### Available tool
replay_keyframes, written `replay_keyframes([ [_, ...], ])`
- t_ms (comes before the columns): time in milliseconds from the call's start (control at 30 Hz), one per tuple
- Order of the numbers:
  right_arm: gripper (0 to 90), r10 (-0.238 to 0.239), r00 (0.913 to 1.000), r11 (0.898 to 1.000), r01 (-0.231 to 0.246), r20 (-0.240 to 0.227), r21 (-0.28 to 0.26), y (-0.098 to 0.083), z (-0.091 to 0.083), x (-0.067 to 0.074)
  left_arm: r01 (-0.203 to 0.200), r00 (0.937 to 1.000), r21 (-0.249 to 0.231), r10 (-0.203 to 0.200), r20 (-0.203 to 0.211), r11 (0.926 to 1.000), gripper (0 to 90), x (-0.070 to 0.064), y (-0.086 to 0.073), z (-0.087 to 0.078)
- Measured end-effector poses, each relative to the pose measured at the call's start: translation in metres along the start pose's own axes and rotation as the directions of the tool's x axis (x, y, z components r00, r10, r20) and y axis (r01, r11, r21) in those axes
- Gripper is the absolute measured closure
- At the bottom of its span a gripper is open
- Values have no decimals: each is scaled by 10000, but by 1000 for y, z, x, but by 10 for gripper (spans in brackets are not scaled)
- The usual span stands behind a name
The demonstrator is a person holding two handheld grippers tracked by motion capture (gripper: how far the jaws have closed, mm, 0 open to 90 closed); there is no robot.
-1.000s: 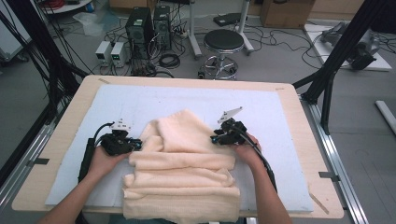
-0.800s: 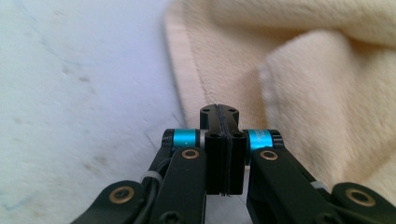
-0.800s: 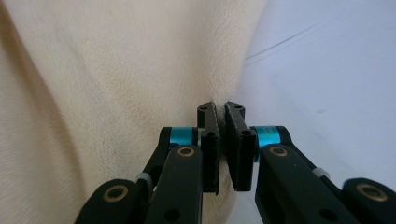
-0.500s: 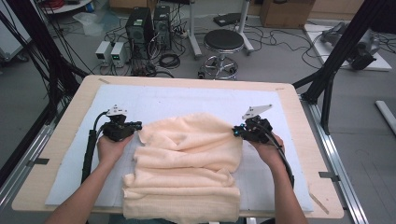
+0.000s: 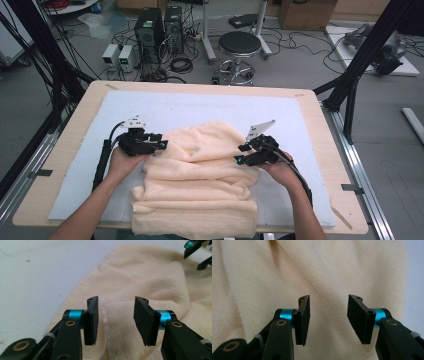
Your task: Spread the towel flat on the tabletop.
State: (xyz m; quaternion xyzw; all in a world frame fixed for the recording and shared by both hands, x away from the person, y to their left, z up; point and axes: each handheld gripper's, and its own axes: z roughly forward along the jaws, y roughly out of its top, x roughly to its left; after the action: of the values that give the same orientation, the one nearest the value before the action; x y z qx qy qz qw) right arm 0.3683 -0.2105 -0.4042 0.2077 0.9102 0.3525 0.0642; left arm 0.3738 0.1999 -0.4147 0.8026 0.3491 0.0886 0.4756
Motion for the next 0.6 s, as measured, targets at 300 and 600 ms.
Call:
replay_keyframes([
  [300,508,112,9993,9992,-97,-362,399,0,11,7,-1015,9925,1528,895,833,9830,658,-13,-3,22],
  [600,537,536,9977,9979,-550,-417,-348,-25,-4,21,-1403,9869,1702,1240,1029,9754,845,-22,-3,-1],
])
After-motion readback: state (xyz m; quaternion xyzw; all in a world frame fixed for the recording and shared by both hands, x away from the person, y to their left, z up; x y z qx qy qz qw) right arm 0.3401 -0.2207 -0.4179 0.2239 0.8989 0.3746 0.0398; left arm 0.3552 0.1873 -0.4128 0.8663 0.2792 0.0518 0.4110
